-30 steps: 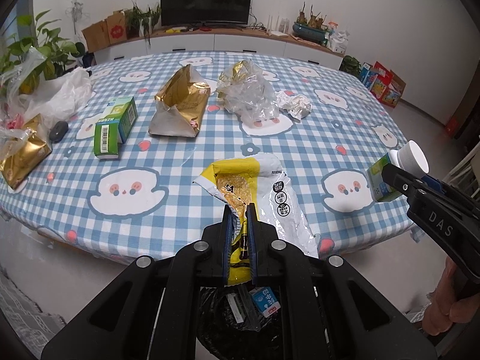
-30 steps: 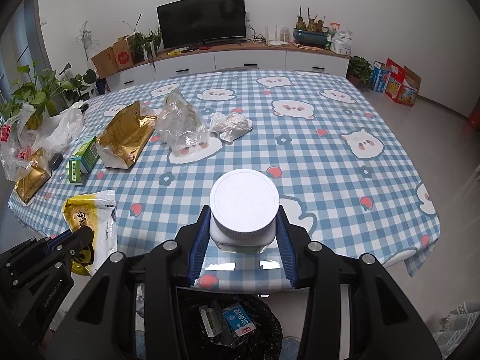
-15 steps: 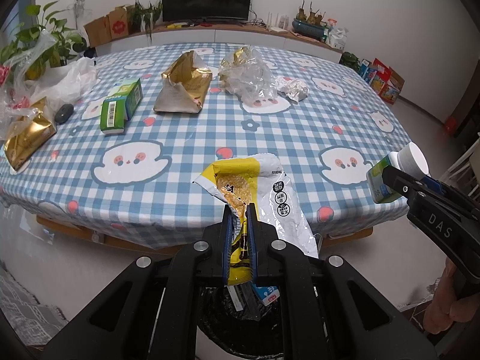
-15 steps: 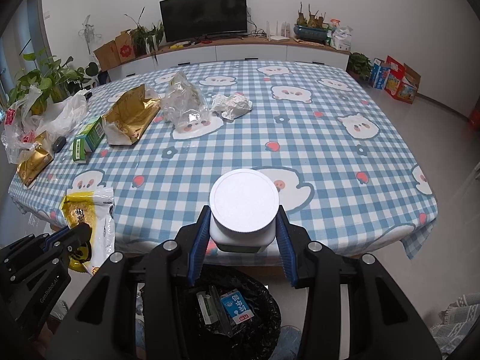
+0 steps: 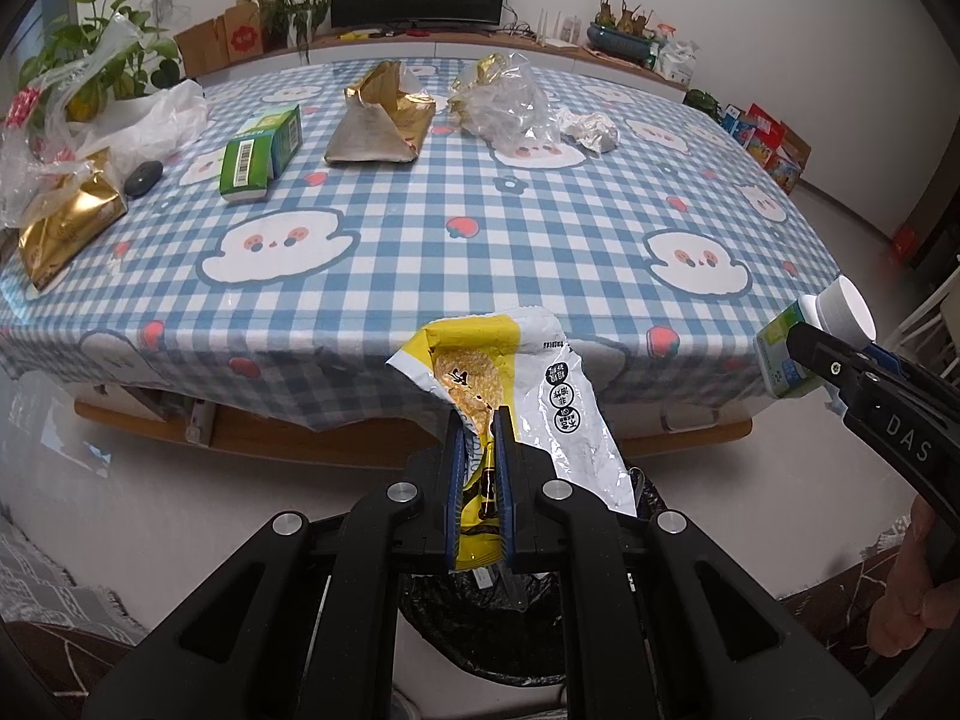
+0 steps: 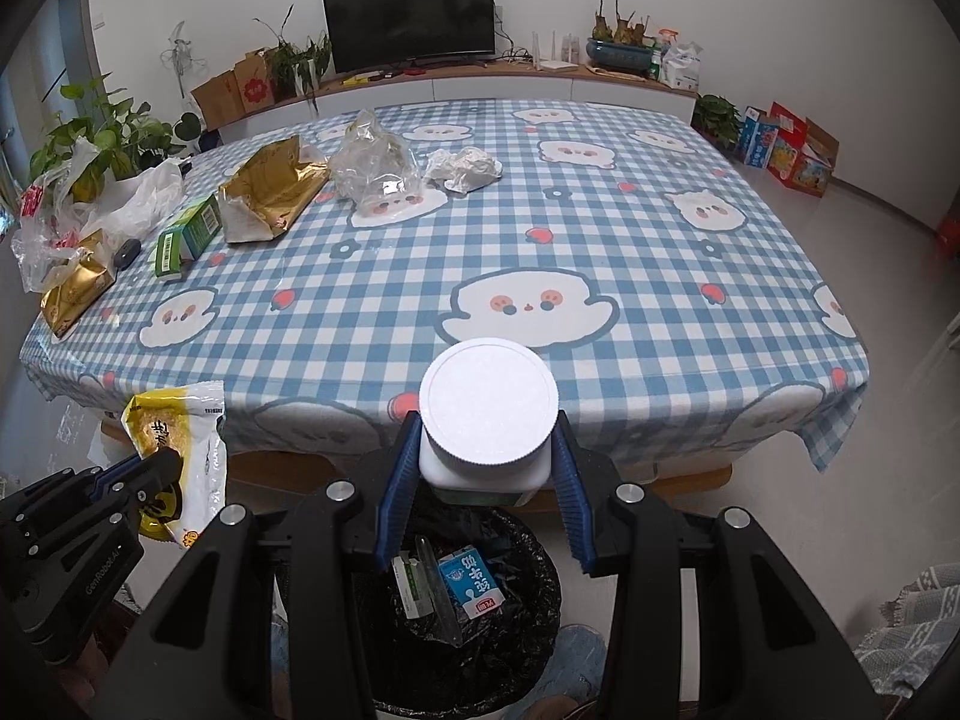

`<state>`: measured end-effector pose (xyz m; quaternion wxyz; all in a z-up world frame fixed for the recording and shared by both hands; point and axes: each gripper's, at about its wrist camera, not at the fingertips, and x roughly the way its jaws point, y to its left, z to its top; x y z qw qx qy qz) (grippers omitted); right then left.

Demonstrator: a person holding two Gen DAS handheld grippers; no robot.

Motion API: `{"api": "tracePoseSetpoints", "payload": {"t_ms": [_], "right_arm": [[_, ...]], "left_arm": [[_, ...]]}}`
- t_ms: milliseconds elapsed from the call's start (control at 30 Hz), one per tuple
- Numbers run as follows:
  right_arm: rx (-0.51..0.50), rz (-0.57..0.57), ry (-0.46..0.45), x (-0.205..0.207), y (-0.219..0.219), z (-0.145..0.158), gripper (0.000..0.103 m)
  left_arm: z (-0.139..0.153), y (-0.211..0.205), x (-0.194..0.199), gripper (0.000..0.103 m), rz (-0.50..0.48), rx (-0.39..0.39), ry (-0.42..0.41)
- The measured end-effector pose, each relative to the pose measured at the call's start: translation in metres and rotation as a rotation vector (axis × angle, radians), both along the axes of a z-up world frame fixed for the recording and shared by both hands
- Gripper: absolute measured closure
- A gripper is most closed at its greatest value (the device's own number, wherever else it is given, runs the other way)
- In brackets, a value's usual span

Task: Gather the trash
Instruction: 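Lift and carry the yellow packet and pill bottle over the black trash bin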

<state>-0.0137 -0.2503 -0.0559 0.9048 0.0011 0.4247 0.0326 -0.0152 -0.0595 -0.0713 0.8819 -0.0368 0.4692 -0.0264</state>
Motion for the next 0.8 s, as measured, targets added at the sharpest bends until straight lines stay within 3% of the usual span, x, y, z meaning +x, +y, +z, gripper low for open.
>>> {"api": "tracePoseSetpoints", "payload": {"t_ms": [400, 567, 800], "right_arm": [[-0.026, 0.044, 0.039, -0.035, 0.018, -0.042, 0.063], [-0.020, 0.059, 0.081, -0.042, 0.025, -0.068, 0.063], [-0.086, 0.113, 0.118, -0.039, 0.044, -0.101, 0.063]], "left_arm": [[-0.033, 0.010, -0.034, 0.094, 0.017, 0.000, 0.047], [-0.046, 0.015, -0.039, 0.094, 0.020, 0.020, 0.052], [-0.071, 0.022, -0.032, 0.094, 0.010, 0.031, 0.050]]}}
